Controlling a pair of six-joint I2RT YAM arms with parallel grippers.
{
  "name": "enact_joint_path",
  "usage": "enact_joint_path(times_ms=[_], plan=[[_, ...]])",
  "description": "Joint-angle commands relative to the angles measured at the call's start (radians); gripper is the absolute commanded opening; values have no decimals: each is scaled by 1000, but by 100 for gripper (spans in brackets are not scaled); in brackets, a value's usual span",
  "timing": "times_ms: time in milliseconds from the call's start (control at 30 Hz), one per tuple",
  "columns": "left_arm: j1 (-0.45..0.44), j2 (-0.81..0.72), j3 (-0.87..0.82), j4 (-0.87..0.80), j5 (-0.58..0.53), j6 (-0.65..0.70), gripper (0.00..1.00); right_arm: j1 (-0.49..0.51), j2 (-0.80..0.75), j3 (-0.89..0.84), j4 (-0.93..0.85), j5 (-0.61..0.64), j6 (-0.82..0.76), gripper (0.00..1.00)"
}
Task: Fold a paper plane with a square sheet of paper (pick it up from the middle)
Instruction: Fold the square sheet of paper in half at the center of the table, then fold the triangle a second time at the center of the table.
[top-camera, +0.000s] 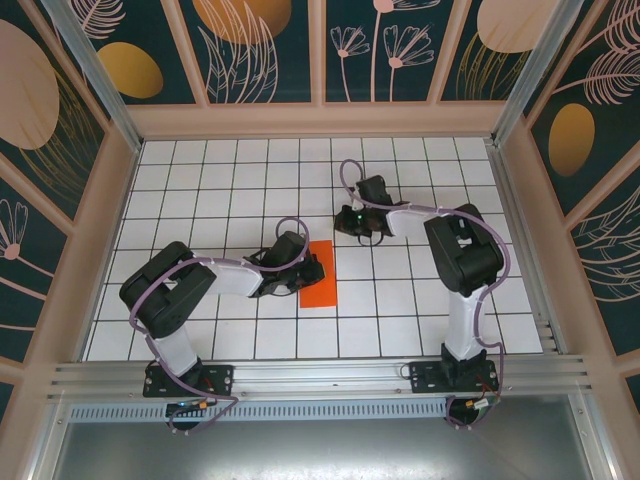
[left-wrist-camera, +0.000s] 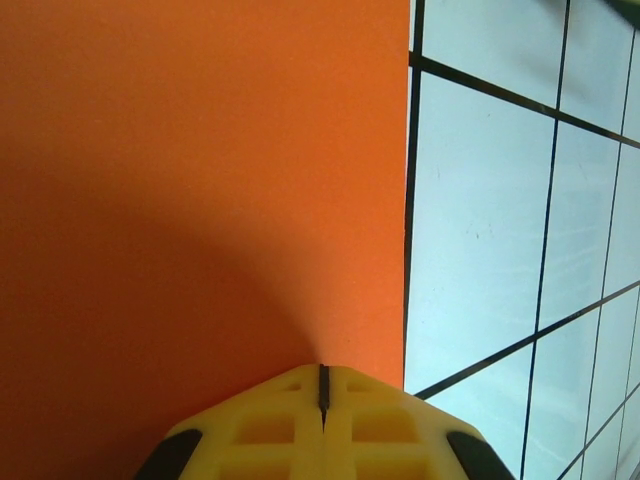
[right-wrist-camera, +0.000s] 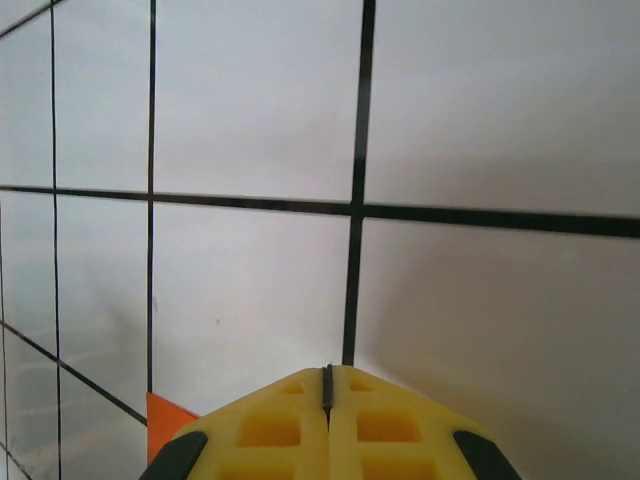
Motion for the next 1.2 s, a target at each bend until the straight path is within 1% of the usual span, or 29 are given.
enact_joint_path(times_ms=[0,33,133,167,200,367,500,567,667,767,1000,1167], plan=[[-9,-22,1,-124,-17,23,0,19,-97,-22,-14,36,-10,0],[-6,-37,19,-123,-24,24,4,28,-128,-47,-16,43,-9,0],[-2,-108,57,-143,-65,27,23,58,-206,-114,-44,69,-6,0],[4,-128,62,-156,-78,24,30,70,-228,-135,-58,86,-3,0],[12,-146,62,-168,-92,20,36,73,-246,-149,-69,99,0,2],[68,-258,-23,-183,-123,-12,54,166,-279,-191,-110,135,21,12],[84,-335,-103,-172,-116,-63,66,215,-243,-197,-94,112,51,15],[84,-359,-137,-159,-91,-91,69,219,-219,-199,-71,88,68,16],[81,-397,-182,-149,-63,-138,70,220,-190,-201,-33,51,87,18],[64,-419,-193,-173,-64,-162,72,219,-164,-195,-13,20,93,19],[29,-393,-193,-172,-49,-191,74,205,-110,-182,-29,39,104,18],[7,-362,-196,-141,-38,-211,76,174,-107,-245,19,16,133,16]])
